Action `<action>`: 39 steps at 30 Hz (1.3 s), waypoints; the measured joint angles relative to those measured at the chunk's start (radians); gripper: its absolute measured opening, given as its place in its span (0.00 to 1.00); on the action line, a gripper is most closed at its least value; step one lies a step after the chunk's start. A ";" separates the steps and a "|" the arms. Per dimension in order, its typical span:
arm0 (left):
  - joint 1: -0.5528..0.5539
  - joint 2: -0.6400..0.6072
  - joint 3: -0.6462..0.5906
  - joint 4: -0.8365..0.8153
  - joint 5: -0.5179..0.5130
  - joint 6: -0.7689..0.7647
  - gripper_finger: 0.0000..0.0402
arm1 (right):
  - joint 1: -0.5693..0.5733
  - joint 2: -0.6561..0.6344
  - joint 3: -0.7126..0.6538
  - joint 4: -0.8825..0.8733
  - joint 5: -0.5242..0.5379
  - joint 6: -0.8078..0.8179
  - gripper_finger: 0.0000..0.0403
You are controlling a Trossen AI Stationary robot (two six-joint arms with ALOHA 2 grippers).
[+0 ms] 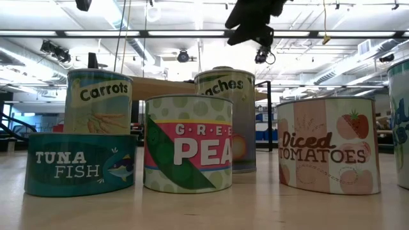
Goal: Pick and place cans onto a shelf
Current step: Put the canned peaches on the shelf
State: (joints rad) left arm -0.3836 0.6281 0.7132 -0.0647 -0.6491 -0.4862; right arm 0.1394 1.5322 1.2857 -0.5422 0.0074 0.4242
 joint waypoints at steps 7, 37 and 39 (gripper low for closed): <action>0.000 0.000 0.000 -0.001 0.000 0.000 0.52 | 0.098 0.132 0.218 -0.180 0.051 -0.041 0.43; 0.000 0.000 0.000 -0.086 0.095 0.001 0.52 | 0.215 0.529 0.580 -0.449 0.214 -0.092 0.95; 0.000 0.000 0.000 -0.084 0.096 0.001 0.52 | 0.222 0.529 0.580 -0.427 0.209 -0.072 0.94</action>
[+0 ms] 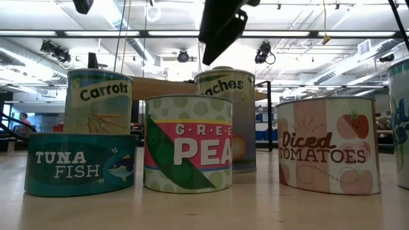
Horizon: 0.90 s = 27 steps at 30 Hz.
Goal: Pick and place cans onto a shelf
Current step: Put the canned peaches on the shelf
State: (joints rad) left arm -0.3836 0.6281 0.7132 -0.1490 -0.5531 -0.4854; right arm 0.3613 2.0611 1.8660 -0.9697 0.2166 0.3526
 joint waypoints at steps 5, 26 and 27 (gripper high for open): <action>0.000 0.000 0.000 -0.002 0.002 0.000 0.52 | 0.005 0.004 -0.001 0.032 0.050 0.063 0.94; 0.000 0.000 0.000 -0.006 0.002 0.000 0.52 | 0.015 0.004 -0.155 0.124 0.002 0.147 0.94; 0.000 0.000 0.000 -0.006 0.002 0.000 0.52 | 0.015 0.003 -0.155 0.124 0.003 0.147 0.94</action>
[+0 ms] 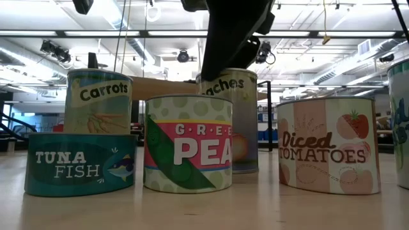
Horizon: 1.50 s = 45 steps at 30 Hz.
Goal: Pick and place cans onto a shelf
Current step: Put the canned peaches on the shelf
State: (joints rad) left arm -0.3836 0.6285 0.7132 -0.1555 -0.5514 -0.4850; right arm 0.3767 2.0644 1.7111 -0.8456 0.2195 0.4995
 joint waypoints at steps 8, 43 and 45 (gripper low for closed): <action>0.000 0.000 0.000 0.001 0.000 0.000 0.52 | -0.009 0.013 -0.001 -0.007 0.005 0.020 0.93; 0.000 0.000 0.000 0.001 -0.010 0.026 0.52 | -0.224 0.028 0.298 -0.287 -0.173 -0.669 0.78; 0.000 0.000 0.000 0.002 -0.035 0.026 0.52 | -0.251 0.026 0.380 -0.351 -0.187 -0.720 0.78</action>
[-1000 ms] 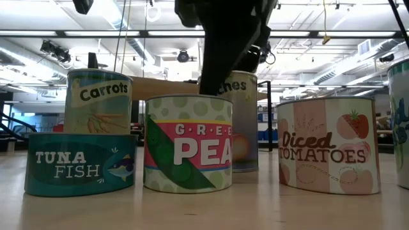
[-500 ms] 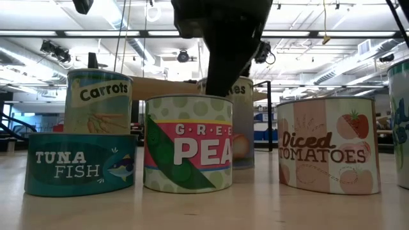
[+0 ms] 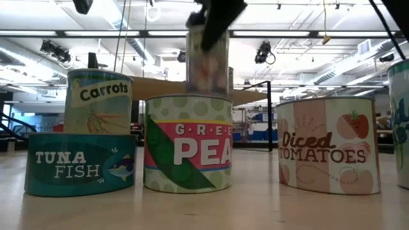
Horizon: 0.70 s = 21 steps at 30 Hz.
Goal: Pick and place cans onto a shelf
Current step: Put the canned peaches on the shelf
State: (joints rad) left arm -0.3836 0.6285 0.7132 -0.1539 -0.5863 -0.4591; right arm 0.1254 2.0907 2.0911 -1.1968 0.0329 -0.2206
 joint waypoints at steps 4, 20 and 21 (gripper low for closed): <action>0.000 0.000 0.000 0.000 -0.049 -0.001 0.52 | -0.055 0.000 0.116 -0.093 -0.001 -0.087 0.78; 0.000 0.000 0.000 0.000 -0.148 0.001 0.52 | -0.251 -0.001 0.218 -0.141 -0.027 -0.318 0.78; 0.000 0.000 0.000 0.000 -0.153 0.001 0.52 | -0.263 -0.001 0.218 -0.128 -0.040 -0.323 0.78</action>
State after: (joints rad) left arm -0.3835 0.6285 0.7132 -0.1539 -0.7395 -0.4580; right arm -0.1378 2.0895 2.3093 -1.3247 -0.0074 -0.5433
